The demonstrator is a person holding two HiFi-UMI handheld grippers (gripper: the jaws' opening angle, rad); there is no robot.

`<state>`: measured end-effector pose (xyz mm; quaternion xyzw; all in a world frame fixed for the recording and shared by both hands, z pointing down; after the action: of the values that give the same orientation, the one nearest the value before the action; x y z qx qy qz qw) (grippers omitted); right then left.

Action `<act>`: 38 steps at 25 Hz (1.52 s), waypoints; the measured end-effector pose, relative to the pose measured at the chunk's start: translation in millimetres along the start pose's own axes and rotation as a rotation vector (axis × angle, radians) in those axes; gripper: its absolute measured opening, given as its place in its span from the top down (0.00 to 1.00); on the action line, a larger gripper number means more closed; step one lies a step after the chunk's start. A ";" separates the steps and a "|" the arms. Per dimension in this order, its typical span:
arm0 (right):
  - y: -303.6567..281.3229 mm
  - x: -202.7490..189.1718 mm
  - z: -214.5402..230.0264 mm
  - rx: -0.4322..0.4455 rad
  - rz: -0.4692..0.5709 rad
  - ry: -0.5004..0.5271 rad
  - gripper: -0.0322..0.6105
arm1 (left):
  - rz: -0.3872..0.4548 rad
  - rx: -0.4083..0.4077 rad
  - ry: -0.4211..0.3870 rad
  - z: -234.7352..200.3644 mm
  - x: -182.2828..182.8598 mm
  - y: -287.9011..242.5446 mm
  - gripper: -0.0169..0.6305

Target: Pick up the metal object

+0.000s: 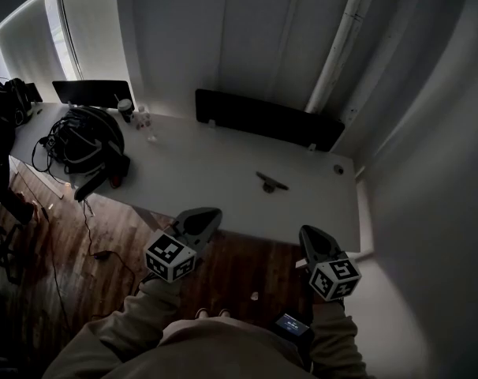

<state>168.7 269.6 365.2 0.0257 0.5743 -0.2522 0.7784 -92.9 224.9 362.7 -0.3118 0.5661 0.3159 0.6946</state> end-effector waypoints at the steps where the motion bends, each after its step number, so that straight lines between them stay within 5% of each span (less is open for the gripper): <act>1: -0.1 0.3 3.1 -0.001 0.000 -0.004 0.93 | -0.001 0.001 0.000 1.5 -0.2 -1.9 0.98; 20: 25.8 -19.0 64.6 0.001 -0.007 -0.058 0.93 | -0.034 -0.010 -0.024 18.8 -6.5 -42.4 0.98; 29: -30.0 -20.1 83.7 0.012 -0.030 -0.046 0.93 | -0.006 -0.011 -0.006 -31.9 -25.0 -97.2 0.98; 38: -126.8 26.1 109.7 -0.023 -0.051 -0.045 0.93 | -0.006 -0.056 0.004 -117.1 -30.6 -165.0 0.98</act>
<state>217.4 113.5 410.4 -0.0037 0.5599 -0.2657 0.7848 -36.0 29.7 386.0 -0.3333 0.5575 0.3290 0.6855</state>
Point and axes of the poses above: the fingertips, and each gripper's own axes: y backward along the fingers, z to its right, x out of its top, the point moved 5 cm from there along y, backward along the fingers, and after that the axes turned 15 degrees about -y, right-handed, at the moved point
